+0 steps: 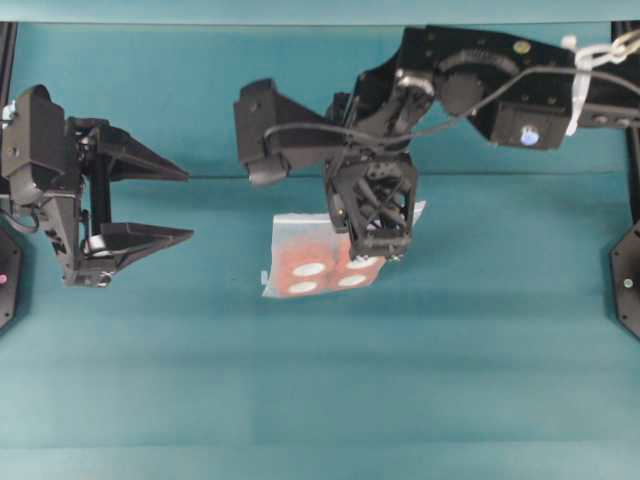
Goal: Hand over the clear zip bag and make it stand upright.
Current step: 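Hold the bag hanging vertically with the right gripper above the table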
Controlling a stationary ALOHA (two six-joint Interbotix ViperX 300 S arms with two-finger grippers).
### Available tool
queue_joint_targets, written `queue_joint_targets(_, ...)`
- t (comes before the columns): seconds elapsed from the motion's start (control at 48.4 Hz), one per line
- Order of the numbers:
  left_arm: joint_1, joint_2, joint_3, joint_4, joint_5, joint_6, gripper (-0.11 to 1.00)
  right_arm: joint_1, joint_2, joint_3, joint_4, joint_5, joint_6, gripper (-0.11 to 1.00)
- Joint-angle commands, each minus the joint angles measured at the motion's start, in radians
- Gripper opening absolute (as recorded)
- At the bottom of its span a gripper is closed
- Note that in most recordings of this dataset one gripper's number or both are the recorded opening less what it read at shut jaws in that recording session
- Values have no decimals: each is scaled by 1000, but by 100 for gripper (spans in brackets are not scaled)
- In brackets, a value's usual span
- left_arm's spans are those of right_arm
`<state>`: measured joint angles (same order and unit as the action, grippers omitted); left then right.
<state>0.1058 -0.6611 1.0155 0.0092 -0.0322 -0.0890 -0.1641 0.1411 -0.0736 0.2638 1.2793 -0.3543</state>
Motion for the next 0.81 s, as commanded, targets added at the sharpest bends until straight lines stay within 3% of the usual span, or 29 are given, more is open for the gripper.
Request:
queue_joint_targets(0.0, 2, -9, -9, 3, -5, -2, 92, 15, -9, -14, -31, -2, -9, 3)
queue_joint_targets(0.145, 2, -9, -9, 2, -5, -2, 92, 17, -9, -21, -60, 12, -2, 3)
queue_joint_targets(0.413, 2, -9, -9, 2, -5, -2, 92, 11, -8, -66, -66, 54, 3, 3)
queue_joint_targets(0.579, 2, -11, -9, 2, -5, -2, 92, 8, 0, -114, -101, 92, 2, 3)
queue_joint_targets(0.785, 2, -11, -9, 2, -5, -2, 92, 14, 15, -132, -103, 126, -2, 3)
